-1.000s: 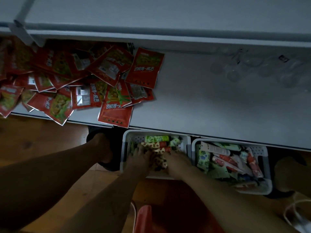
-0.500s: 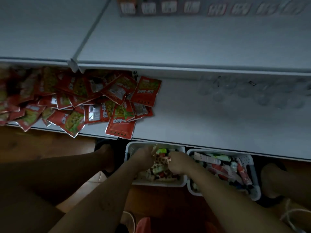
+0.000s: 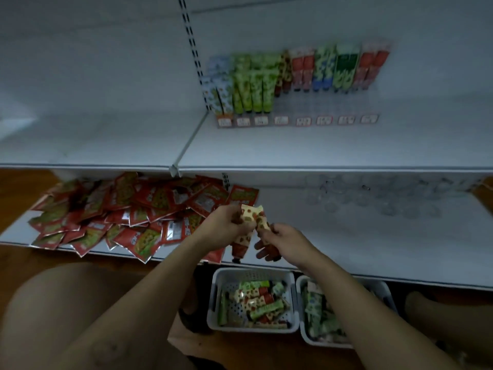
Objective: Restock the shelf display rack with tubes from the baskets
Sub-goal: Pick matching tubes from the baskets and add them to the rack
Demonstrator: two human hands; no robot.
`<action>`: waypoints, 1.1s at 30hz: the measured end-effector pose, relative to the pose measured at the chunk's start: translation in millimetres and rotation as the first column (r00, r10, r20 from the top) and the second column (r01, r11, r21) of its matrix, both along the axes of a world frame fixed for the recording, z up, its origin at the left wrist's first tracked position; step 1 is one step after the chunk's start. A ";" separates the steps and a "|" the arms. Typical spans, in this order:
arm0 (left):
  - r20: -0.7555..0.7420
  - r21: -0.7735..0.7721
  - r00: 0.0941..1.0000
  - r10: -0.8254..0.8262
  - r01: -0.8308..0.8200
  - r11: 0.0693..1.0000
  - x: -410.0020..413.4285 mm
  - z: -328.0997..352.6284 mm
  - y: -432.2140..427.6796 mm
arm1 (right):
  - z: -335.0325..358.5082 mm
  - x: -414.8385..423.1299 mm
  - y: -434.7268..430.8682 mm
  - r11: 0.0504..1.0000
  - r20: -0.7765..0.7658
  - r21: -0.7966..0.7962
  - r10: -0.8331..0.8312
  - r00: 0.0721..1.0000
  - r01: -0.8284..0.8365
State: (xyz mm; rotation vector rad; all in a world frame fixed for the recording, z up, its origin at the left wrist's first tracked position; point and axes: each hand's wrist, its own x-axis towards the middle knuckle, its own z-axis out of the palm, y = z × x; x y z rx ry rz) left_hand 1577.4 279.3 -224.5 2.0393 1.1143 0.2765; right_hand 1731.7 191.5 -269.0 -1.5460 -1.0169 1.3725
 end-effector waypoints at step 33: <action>0.359 0.561 0.933 -0.024 -0.195 0.804 164.9 198.7 147.4 | 215.1 185.3 169.6 0.786 0.581 0.616 -0.493 0.648 0.046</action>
